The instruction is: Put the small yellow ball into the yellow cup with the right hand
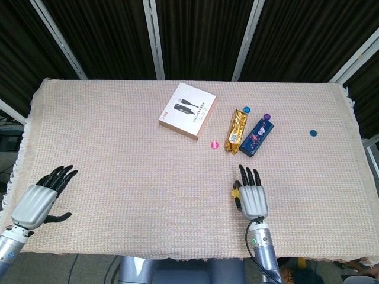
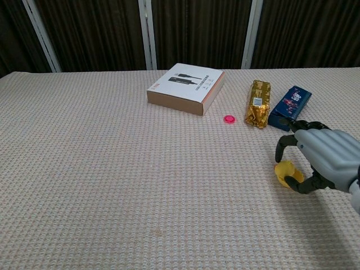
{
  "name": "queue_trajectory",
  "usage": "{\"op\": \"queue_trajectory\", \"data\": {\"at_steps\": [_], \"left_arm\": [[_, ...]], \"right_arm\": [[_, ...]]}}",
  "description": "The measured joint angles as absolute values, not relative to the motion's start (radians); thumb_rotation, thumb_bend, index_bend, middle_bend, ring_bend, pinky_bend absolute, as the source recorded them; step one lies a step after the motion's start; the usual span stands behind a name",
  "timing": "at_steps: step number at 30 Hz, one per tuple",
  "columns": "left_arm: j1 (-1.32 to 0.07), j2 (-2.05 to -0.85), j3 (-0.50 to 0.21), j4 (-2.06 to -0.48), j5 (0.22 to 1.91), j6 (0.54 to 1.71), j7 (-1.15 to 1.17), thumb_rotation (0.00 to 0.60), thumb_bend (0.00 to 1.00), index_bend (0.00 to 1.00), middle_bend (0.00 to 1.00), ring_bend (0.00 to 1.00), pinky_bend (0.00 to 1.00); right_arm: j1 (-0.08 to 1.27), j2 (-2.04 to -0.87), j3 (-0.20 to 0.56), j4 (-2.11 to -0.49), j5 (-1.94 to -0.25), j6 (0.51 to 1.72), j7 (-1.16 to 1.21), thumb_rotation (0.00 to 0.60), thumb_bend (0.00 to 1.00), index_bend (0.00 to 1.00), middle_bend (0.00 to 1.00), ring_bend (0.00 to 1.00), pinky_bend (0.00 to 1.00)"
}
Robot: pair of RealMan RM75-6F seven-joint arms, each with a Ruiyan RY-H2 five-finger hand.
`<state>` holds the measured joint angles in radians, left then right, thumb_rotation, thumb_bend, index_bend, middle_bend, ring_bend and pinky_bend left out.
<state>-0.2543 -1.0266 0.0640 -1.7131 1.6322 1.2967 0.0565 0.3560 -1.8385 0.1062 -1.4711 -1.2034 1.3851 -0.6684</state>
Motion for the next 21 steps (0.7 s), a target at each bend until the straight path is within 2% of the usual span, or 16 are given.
{"op": "queue_trajectory", "data": {"at_steps": [21], "left_arm": [[-0.256, -1.025, 0.064, -1.714, 1.635, 1.294, 0.056, 0.600, 0.00, 0.00, 0.00, 0.00, 0.21]], "right_arm": [[0.338, -1.820, 0.102, -1.471, -1.202, 1.367, -0.656, 0.600, 0.34, 0.46, 0.00, 0.00, 0.00]]}}
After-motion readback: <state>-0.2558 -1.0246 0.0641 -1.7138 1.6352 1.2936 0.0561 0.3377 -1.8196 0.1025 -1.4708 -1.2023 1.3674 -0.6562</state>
